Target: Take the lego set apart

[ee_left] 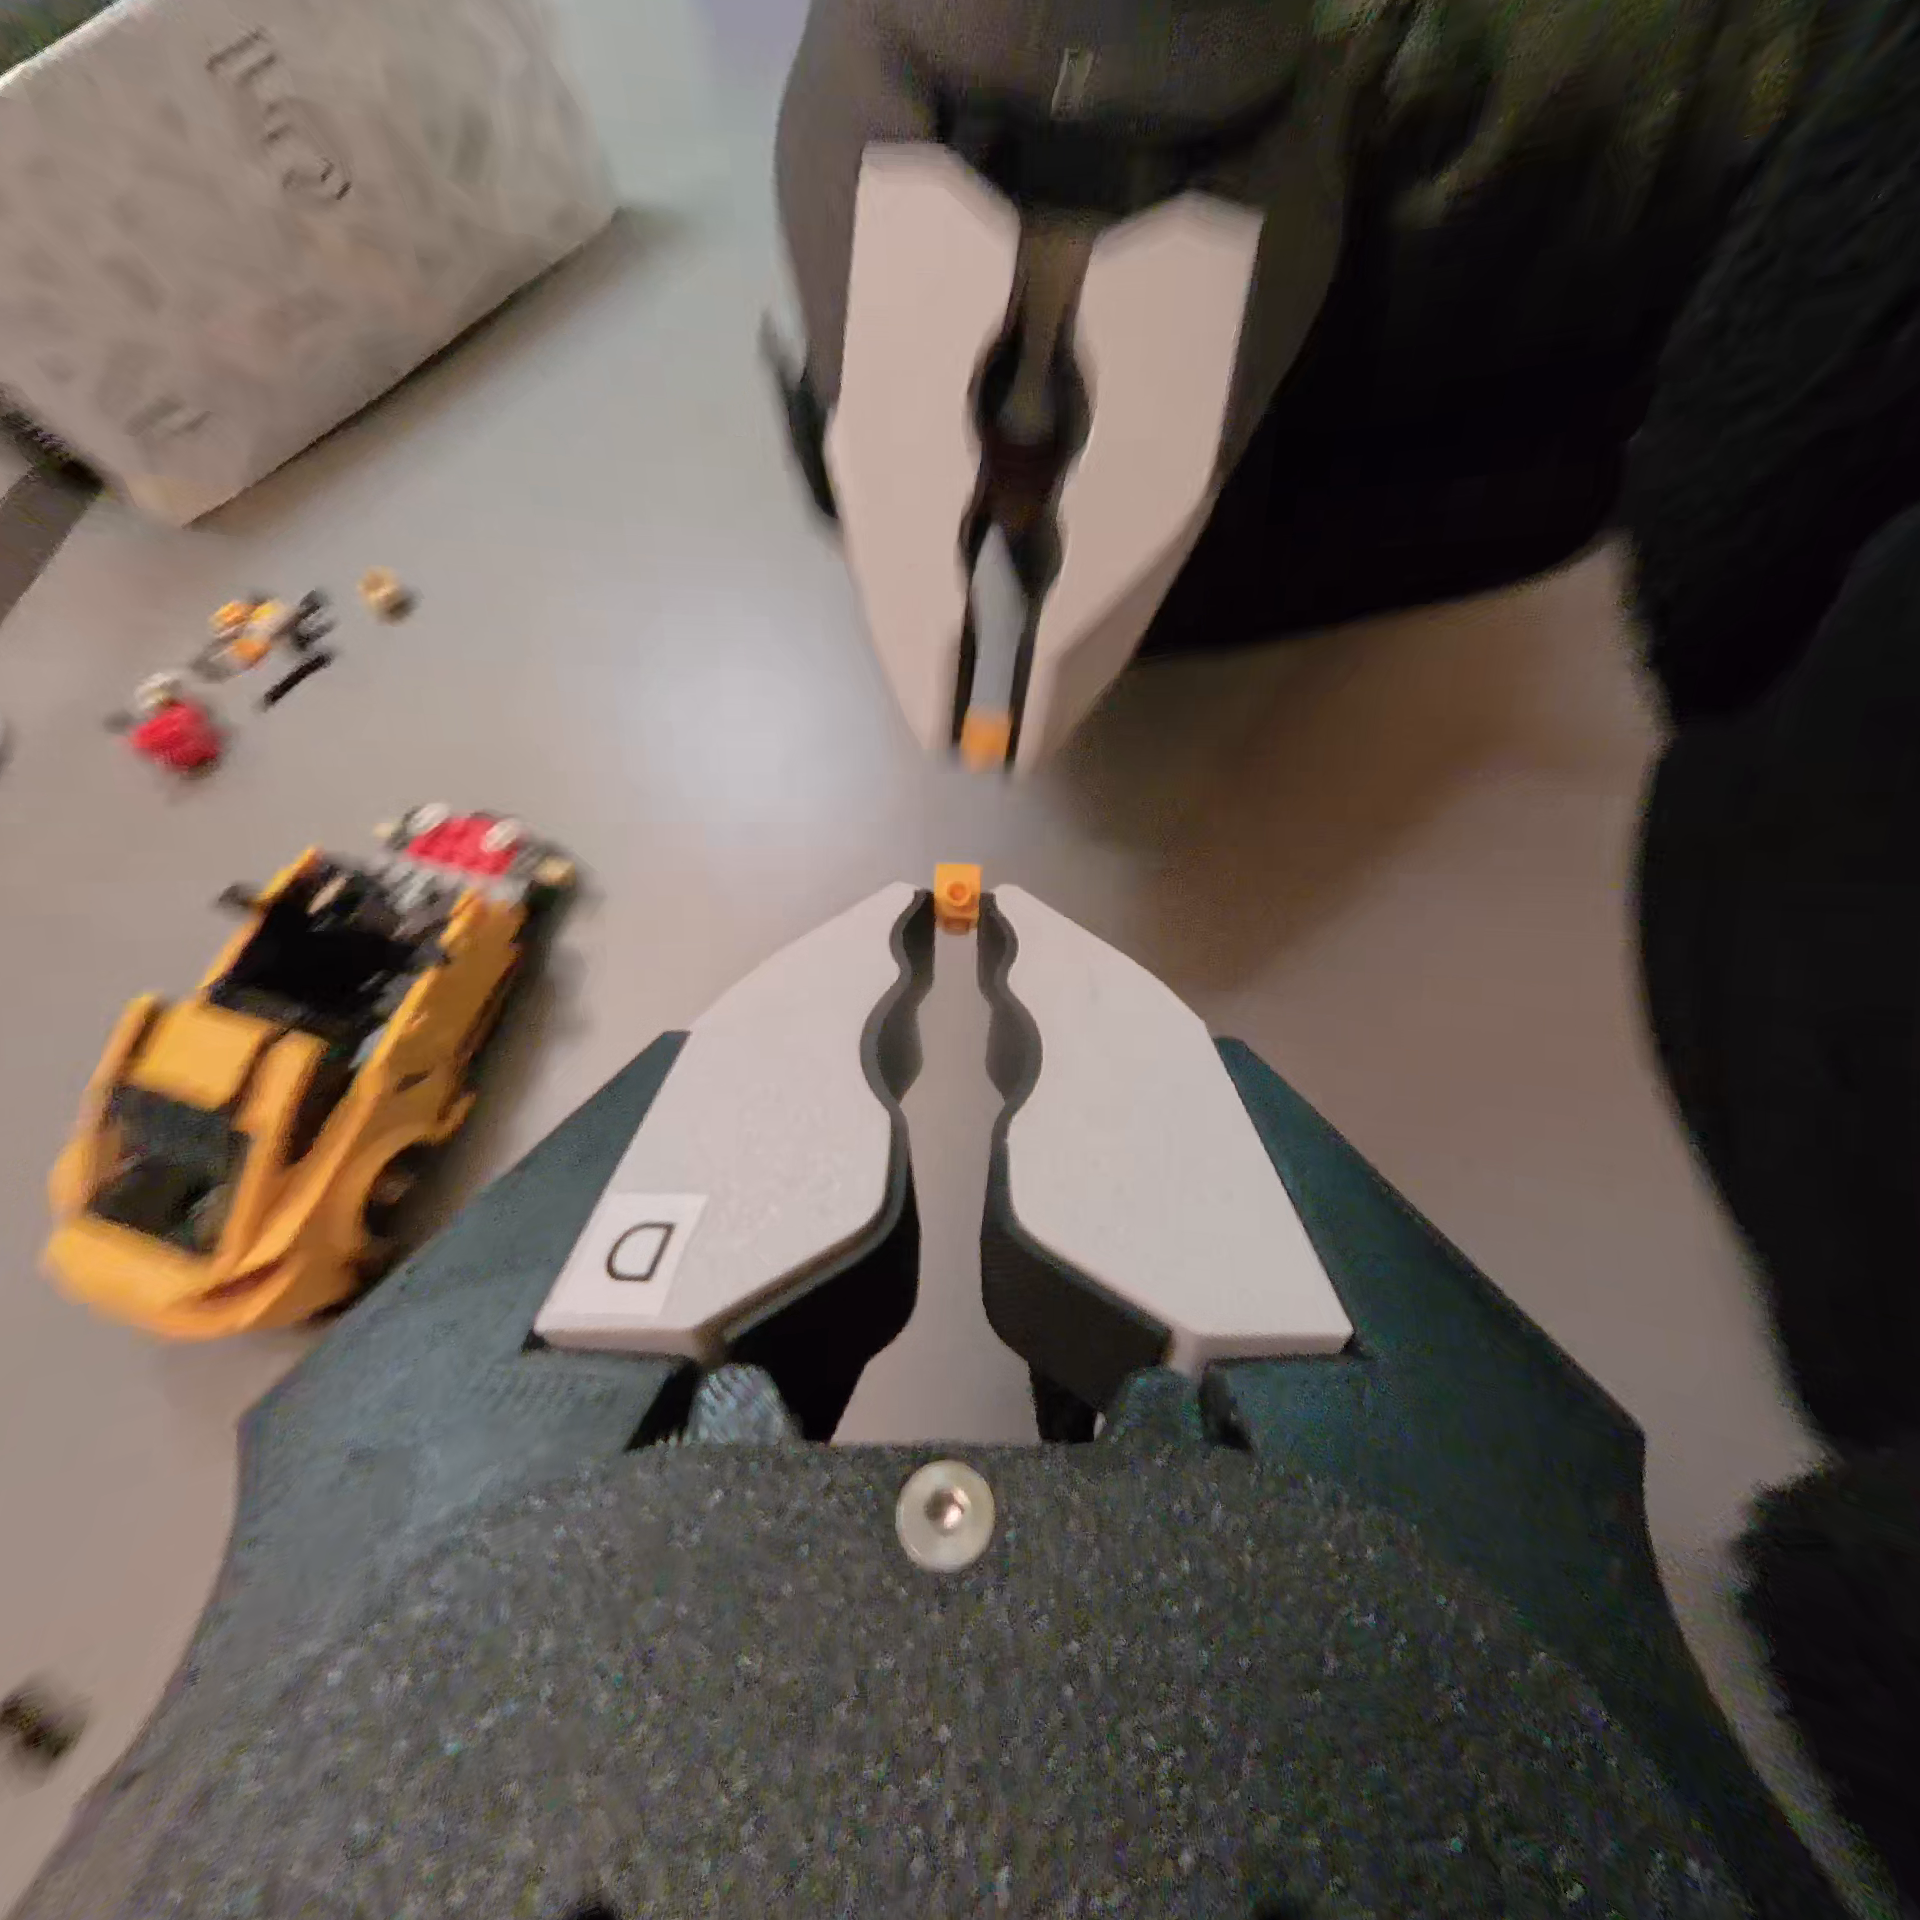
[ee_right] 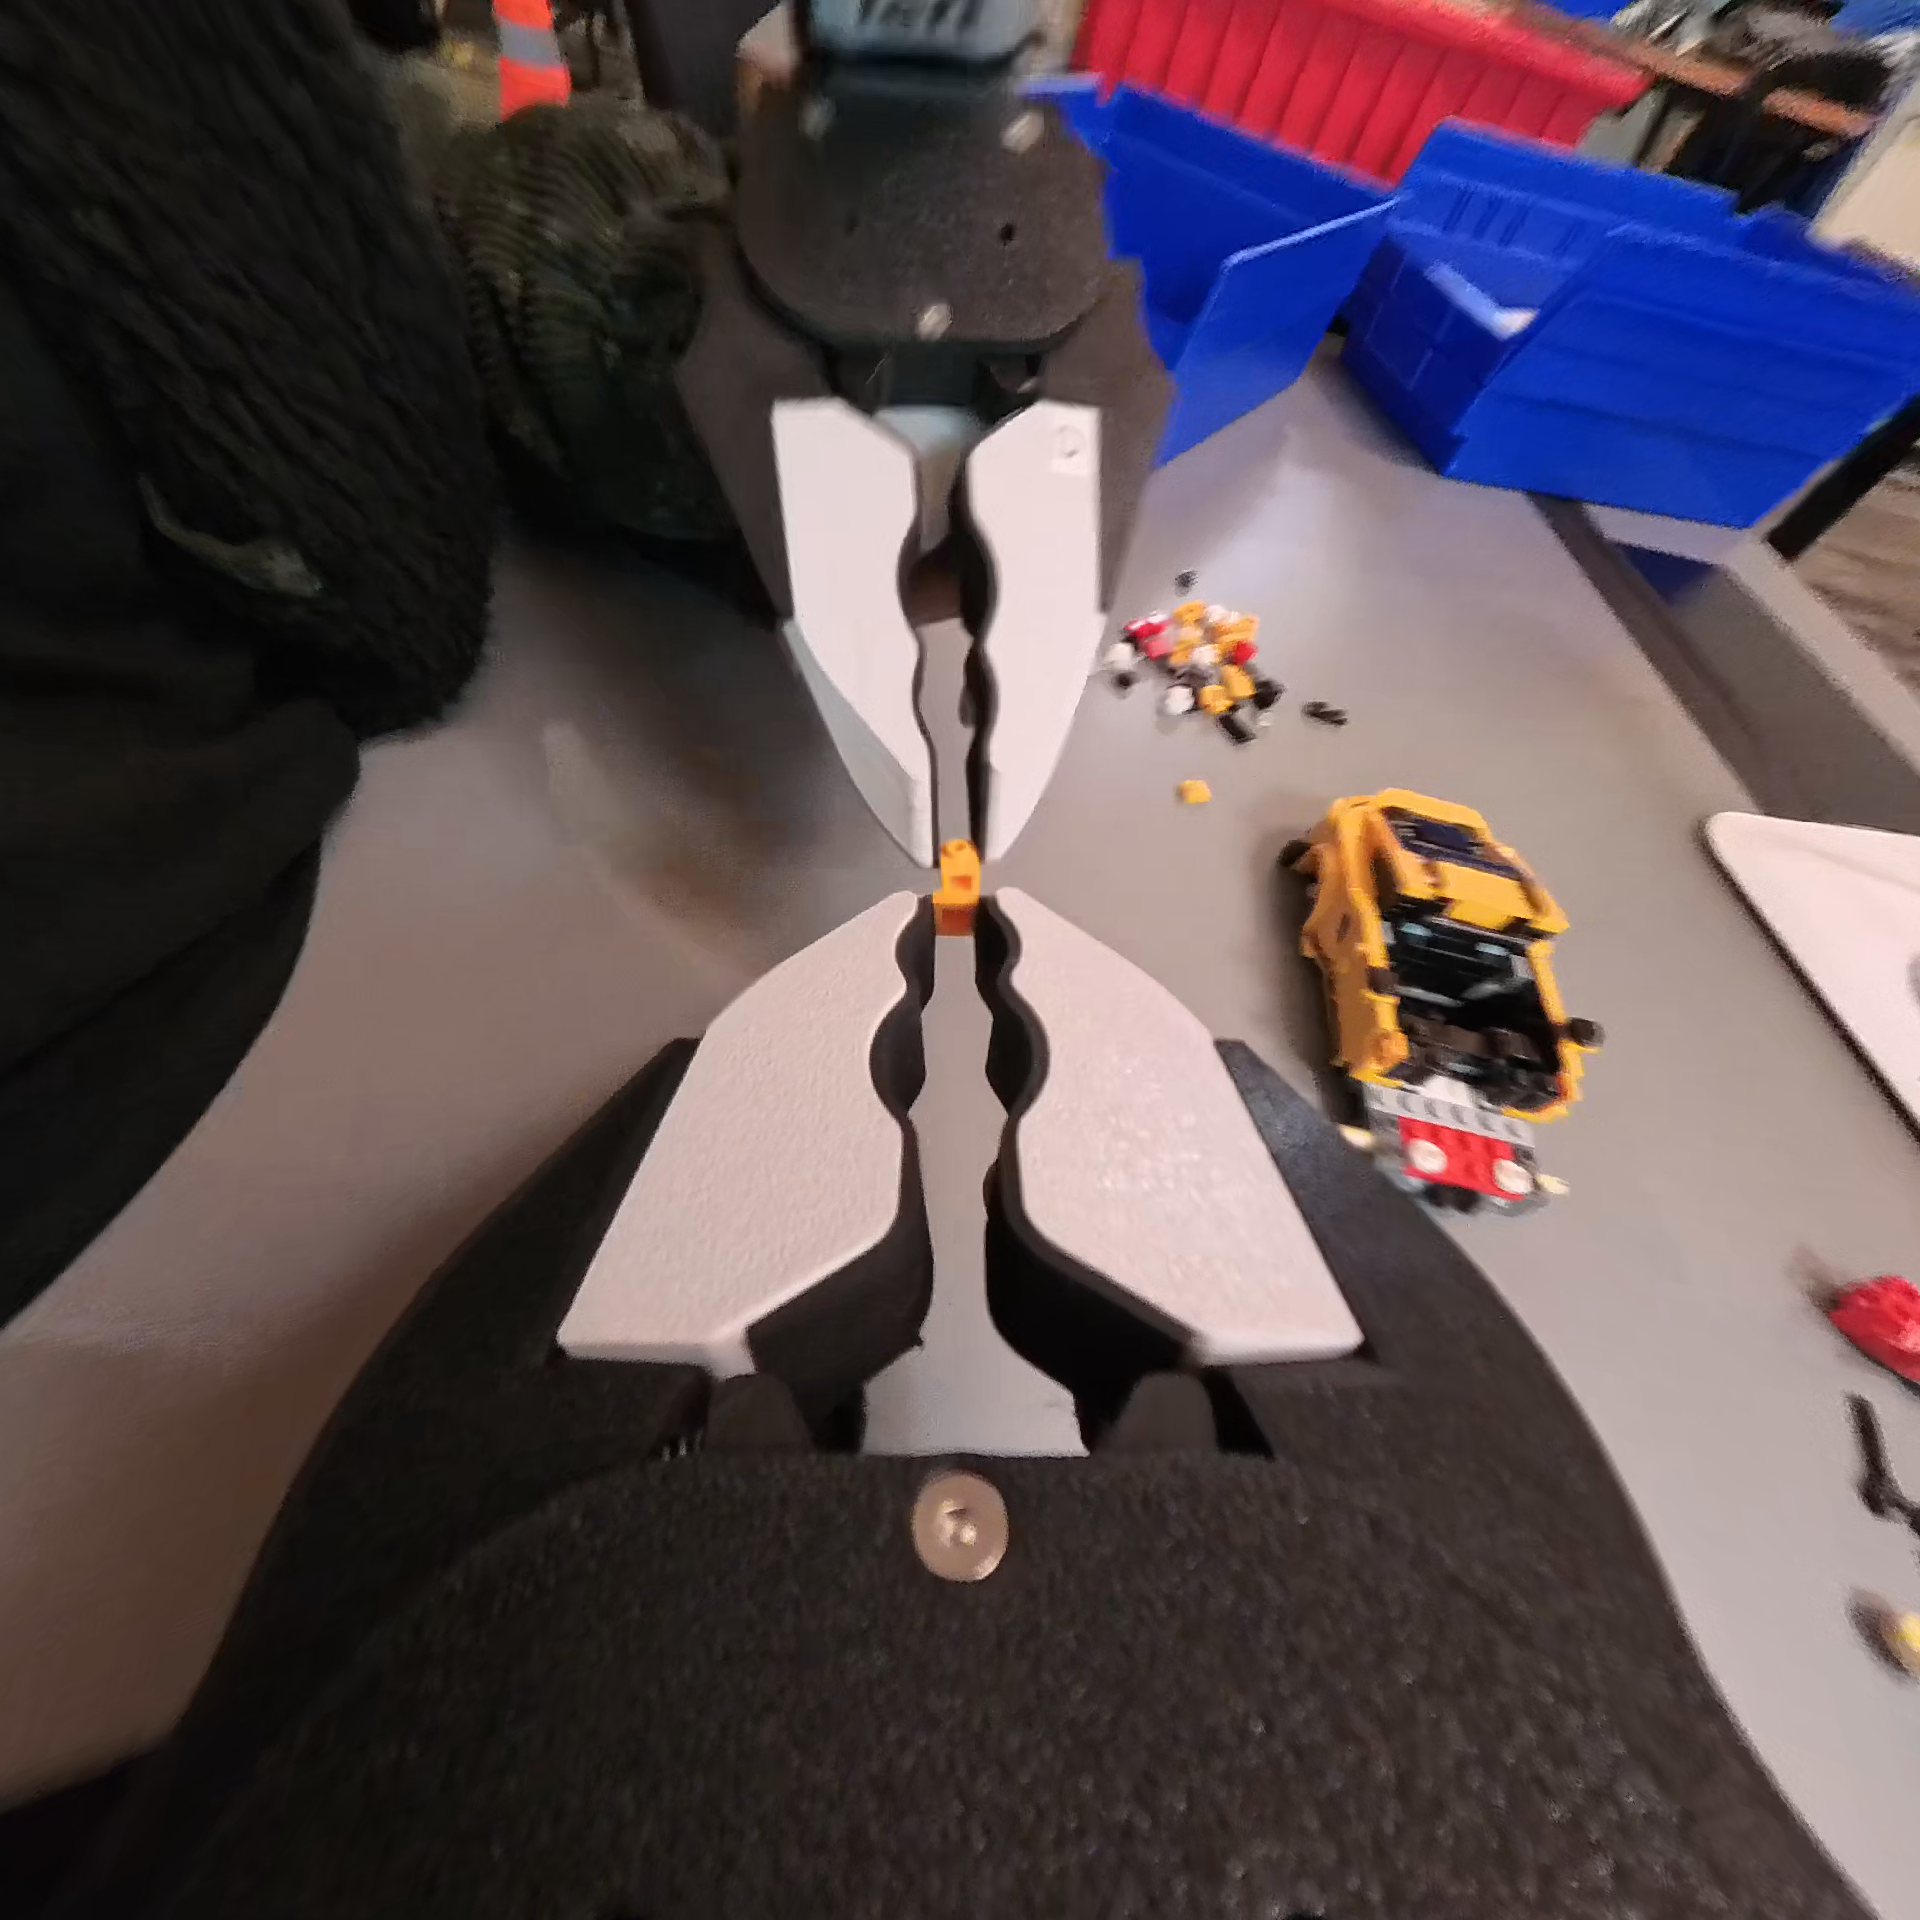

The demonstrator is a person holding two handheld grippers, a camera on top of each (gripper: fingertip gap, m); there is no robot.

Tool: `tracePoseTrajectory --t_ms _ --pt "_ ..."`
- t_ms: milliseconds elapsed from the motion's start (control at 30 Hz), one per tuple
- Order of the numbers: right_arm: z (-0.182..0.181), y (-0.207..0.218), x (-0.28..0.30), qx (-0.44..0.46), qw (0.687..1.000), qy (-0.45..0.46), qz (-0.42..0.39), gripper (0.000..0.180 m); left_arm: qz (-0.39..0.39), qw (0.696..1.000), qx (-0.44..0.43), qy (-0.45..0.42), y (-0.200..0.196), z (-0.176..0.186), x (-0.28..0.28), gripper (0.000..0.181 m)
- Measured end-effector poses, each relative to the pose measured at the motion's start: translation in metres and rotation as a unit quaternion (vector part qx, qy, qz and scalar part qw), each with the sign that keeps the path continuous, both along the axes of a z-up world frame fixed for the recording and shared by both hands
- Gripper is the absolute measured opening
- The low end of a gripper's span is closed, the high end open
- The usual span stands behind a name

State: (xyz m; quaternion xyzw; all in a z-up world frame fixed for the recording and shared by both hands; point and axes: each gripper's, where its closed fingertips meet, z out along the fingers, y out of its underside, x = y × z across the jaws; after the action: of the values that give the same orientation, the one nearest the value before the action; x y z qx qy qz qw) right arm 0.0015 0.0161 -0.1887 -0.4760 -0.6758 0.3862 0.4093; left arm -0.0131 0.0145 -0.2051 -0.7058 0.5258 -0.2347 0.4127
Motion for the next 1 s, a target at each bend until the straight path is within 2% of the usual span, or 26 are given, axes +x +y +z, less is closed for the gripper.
tracePoseTrajectory --t_ms 133,333,600,867,1000 --pt "0.018 0.016 0.016 -0.041 0.998 0.046 -0.025 0.008 0.021 1.0 -0.008 -0.02 0.002 0.003 -0.016 0.008" --pt "0.004 0.014 0.008 -0.049 0.998 0.02 -0.021 0.008 0.047 0.996 0.011 0.079 0.012 -0.029 -0.027 0.008" --pt "0.002 0.019 0.01 -0.049 0.998 0.018 -0.035 0.008 0.073 0.99 0.001 0.117 0.02 -0.042 -0.041 0.008" --pt "-0.002 0.024 0.009 -0.045 0.998 0.013 -0.049 0.008 0.22 0.973 -0.023 0.074 0.049 -0.022 -0.131 0.008" --pt "-0.005 0.024 0.008 -0.042 0.998 0.006 -0.052 0.008 0.233 0.968 -0.044 0.076 0.049 -0.033 -0.144 0.008"
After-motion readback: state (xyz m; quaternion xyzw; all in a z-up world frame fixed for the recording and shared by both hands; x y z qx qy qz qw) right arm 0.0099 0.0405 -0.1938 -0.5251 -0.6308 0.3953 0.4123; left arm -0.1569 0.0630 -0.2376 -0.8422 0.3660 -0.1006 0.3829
